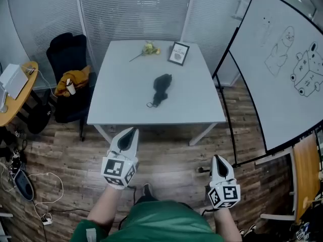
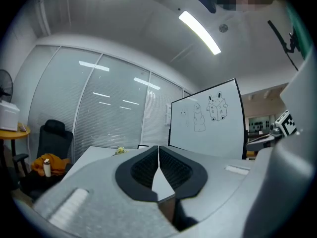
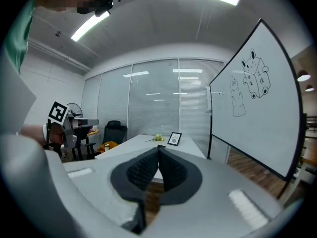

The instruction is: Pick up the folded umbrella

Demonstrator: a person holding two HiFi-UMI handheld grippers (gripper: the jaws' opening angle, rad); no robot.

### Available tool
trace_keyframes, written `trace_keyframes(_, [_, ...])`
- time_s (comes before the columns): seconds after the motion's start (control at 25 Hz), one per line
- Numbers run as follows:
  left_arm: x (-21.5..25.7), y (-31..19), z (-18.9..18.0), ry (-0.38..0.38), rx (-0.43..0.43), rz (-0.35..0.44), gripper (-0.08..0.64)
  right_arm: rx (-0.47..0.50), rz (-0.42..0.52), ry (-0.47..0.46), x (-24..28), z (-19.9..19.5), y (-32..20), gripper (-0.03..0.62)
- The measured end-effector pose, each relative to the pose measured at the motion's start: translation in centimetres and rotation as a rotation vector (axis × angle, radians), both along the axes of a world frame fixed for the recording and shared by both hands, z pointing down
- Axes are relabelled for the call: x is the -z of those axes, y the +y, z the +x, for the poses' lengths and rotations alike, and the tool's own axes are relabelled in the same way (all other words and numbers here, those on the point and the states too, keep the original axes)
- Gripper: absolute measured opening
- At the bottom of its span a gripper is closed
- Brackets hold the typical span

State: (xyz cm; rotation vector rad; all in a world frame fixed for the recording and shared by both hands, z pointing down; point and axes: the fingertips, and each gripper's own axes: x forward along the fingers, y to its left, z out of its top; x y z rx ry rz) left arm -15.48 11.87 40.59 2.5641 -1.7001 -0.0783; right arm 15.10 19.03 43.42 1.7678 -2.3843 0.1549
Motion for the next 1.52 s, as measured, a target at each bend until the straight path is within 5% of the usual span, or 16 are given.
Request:
trace_keyframes(0.44, [-4.9,-6.7,-6.1,0.052,0.048,-0.119,0.015,0.036,-0.071,0.005,-1.5,-5.3,-8.8,0.003])
trace_keyframes(0.88, [-1.6,-15.9,-6.4,-0.067,0.188,-0.075,0.015,0.146,0.007,-0.131,-0.8,-4.4,-21.7,0.003])
trace_keyframes(1.32, [-4.4,-30.6,3.9,-0.188,0.169,-0.144,0.018,0.185,-0.041,-0.23,-2.6,2.9,-35.8,0.003])
trace_keyframes(1.52, [-8.2,-37.2,7.5,-0.21,0.131,-0.215,0.087,0.187,-0.093,-0.226,-4.0,4.5,-39.5,0.003])
